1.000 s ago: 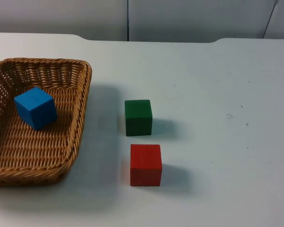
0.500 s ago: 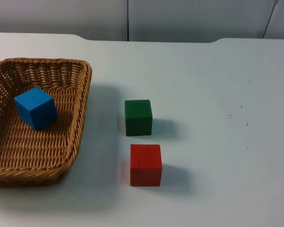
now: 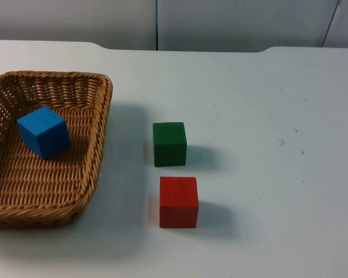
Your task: Pick up the basket with the left hand and place the blue cube into the basket with the right hand.
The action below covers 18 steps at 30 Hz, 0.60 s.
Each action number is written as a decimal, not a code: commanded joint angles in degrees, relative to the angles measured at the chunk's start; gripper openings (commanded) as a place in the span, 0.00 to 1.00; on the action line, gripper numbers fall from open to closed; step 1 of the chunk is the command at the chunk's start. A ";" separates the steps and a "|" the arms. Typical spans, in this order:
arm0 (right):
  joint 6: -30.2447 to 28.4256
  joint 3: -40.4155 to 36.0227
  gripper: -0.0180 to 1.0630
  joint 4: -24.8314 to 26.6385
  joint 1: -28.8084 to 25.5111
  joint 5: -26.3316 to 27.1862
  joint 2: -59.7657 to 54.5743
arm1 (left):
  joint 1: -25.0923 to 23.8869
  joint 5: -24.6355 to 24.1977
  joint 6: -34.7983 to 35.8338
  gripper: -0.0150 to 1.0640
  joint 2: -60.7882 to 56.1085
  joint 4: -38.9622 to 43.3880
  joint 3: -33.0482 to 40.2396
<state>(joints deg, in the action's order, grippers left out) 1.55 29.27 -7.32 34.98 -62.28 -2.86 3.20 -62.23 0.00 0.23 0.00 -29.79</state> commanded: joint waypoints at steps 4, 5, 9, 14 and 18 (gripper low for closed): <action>0.07 -0.22 0.98 0.08 -12.31 0.73 0.88 | 0.27 0.53 0.45 0.99 -0.23 0.00 0.37; 0.07 -0.22 0.98 0.08 -12.31 0.73 0.88 | 0.27 0.53 0.45 0.99 -0.23 0.00 0.37; 0.07 0.13 0.98 -0.06 -21.05 0.11 2.86 | 0.27 0.53 0.45 0.99 -0.23 0.00 0.37; -0.04 0.26 0.98 0.03 -27.13 1.28 2.86 | 0.27 0.53 0.45 0.99 -0.23 0.00 0.37; -0.04 0.26 0.98 0.15 -32.08 1.28 2.86 | 0.27 0.53 0.45 0.99 -0.23 0.00 0.37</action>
<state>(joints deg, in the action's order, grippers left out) 1.55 29.27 -7.32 4.27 -61.75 -0.02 3.20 -62.23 0.00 0.23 0.00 -29.79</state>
